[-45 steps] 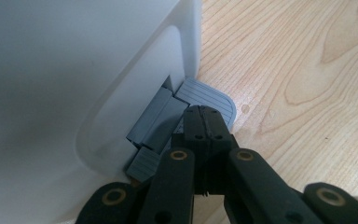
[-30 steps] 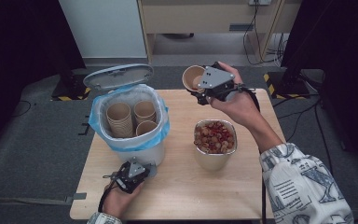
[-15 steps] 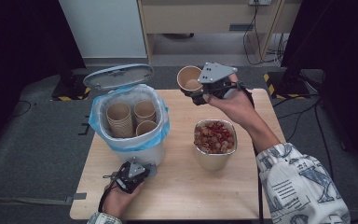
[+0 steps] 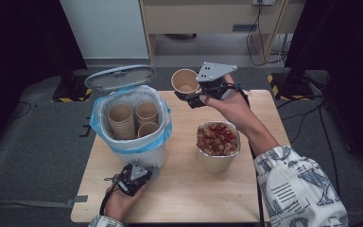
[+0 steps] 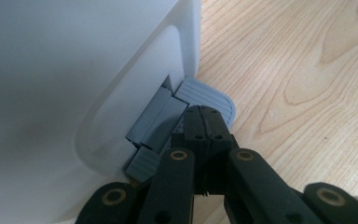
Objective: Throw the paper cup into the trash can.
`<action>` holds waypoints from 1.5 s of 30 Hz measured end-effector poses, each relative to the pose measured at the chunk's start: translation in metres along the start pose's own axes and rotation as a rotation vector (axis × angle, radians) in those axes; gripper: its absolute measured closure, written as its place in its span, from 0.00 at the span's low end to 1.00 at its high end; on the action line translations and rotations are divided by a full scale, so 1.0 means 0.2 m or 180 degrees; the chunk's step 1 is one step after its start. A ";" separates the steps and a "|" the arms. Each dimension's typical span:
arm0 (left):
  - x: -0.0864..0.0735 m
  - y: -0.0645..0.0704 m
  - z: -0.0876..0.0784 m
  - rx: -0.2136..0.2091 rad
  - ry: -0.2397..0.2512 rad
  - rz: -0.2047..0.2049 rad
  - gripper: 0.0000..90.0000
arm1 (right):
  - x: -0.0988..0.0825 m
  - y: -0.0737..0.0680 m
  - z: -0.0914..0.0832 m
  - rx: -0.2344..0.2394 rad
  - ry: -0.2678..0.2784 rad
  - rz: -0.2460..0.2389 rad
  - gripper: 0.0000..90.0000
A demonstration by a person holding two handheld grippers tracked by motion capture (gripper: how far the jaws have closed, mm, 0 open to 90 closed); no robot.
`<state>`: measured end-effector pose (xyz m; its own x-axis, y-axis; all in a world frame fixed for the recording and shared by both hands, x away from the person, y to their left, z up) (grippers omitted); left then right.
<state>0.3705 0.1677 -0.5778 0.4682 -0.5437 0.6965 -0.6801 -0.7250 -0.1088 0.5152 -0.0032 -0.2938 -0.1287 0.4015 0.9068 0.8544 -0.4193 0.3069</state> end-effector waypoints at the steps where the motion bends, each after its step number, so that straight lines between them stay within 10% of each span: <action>1: 0.00 0.00 0.00 0.0000 -0.0001 0.0001 1.00 | 0.00 -0.01 0.01 0.0041 0.0007 0.0065 0.30; 45: 0.00 0.00 0.00 -0.0001 -0.0004 0.0006 1.00 | 0.12 -0.13 0.14 0.0312 0.0121 0.0337 0.30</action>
<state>0.3704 0.1675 -0.5778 0.4676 -0.5455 0.6955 -0.6812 -0.7238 -0.1098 0.5038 0.0389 -0.2885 -0.0527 0.3275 0.9434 0.9090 -0.3754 0.1811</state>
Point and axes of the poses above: each handheld gripper's, and its own axes: z roughly forward along the jaws, x roughly out of its top, y roughly to its right, the point moved 9 cm from there along z, roughly forward along the jaws
